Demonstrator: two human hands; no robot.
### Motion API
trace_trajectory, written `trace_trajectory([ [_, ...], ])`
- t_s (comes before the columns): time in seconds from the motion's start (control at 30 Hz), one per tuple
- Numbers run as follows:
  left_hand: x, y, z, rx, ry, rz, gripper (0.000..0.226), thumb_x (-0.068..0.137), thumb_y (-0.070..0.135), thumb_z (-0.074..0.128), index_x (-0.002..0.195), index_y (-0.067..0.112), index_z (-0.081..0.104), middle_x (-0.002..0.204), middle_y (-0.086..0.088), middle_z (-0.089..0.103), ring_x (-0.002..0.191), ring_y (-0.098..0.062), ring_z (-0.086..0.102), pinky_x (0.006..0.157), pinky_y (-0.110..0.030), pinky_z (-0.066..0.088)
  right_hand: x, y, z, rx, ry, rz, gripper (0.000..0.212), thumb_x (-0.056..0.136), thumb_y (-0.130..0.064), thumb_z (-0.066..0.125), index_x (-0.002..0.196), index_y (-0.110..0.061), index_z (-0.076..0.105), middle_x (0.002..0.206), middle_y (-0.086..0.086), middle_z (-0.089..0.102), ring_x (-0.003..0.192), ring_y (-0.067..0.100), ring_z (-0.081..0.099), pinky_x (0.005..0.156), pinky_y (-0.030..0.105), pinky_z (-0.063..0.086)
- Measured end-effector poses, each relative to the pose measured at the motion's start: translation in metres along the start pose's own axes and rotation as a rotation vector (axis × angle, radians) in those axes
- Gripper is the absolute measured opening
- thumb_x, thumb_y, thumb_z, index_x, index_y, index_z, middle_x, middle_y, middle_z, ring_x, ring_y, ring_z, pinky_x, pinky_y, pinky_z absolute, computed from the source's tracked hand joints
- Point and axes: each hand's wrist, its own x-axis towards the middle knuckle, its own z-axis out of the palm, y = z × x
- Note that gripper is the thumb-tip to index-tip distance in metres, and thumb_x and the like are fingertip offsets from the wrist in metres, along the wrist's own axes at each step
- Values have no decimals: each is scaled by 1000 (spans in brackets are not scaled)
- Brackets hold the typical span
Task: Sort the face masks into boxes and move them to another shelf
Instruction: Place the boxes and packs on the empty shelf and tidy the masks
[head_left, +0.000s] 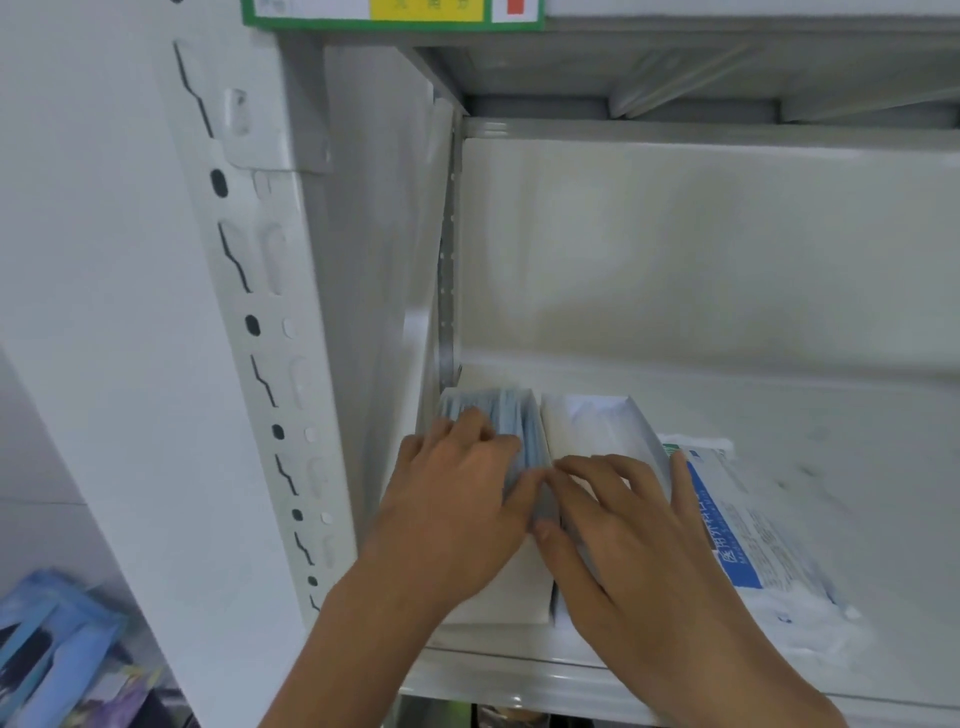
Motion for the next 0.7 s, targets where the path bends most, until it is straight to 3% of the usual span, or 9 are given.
trace_trajectory([
  [0.07, -4, 1, -2, 49, 55, 94, 37, 100, 39, 43, 115, 22, 72, 135, -4, 58, 123, -25, 54, 107, -46, 42, 1, -3, -2, 13, 23, 9, 70, 92, -57, 2, 135, -40, 54, 146, -18, 45, 140, 14, 33, 123, 58, -3],
  [0.1, -5, 0, -2, 19, 30, 123, 33, 101, 32, 44, 114, 21, 72, 134, -4, 60, 121, -24, 56, 108, -44, 44, 1, -6, -2, 9, 20, 7, 69, 92, -56, 3, 134, -40, 56, 148, -16, 44, 141, 17, 32, 123, 59, -5],
  [0.17, -5, -3, -2, -64, -82, 151, 25, 102, 25, 44, 107, 20, 68, 115, 2, 64, 104, -18, 61, 98, -40, 51, 1, -9, 0, -46, -1, -32, 73, 92, -53, -1, 133, -42, 57, 153, -15, 38, 145, 18, 25, 121, 58, -12],
  [0.23, -5, -7, -2, -53, -94, 168, 29, 102, 29, 37, 107, 23, 64, 108, 7, 63, 98, -13, 59, 92, -36, 50, 1, -12, 1, -59, 13, -72, 70, 94, -49, 3, 128, -39, 63, 153, -13, 43, 145, 20, 30, 122, 61, -6],
  [0.37, -10, -5, -3, -86, 16, 191, 44, 104, 35, 30, 126, 23, 66, 131, 6, 65, 121, -12, 58, 107, -34, 45, 0, -13, 2, -115, 166, -87, 49, 93, -36, 32, 98, -25, 79, 115, -3, 74, 121, 31, 63, 110, 73, 30],
  [0.5, -15, -8, 1, -97, -6, 207, 48, 106, 38, 23, 92, 26, 67, 94, 11, 68, 92, -7, 60, 94, -32, 48, 3, -15, 7, -215, 264, -179, 46, 89, -30, 36, 79, -22, 80, 82, -6, 78, 112, 35, 69, 103, 78, 34],
  [0.6, -18, -9, 3, -93, 18, 203, 46, 107, 35, 23, 91, 26, 65, 100, 10, 68, 103, -9, 60, 101, -33, 45, 5, -15, 4, -203, 181, -192, 47, 91, -30, 32, 77, -24, 76, 75, -10, 76, 114, 30, 68, 108, 77, 26],
  [0.7, -18, -8, 0, -107, 133, 202, 44, 104, 30, 31, 102, 21, 73, 117, 4, 73, 117, -13, 63, 109, -33, 43, 13, -14, 2, -146, -23, -196, 58, 93, -38, 10, 94, -31, 67, 103, -17, 72, 136, 13, 46, 117, 68, -7],
])
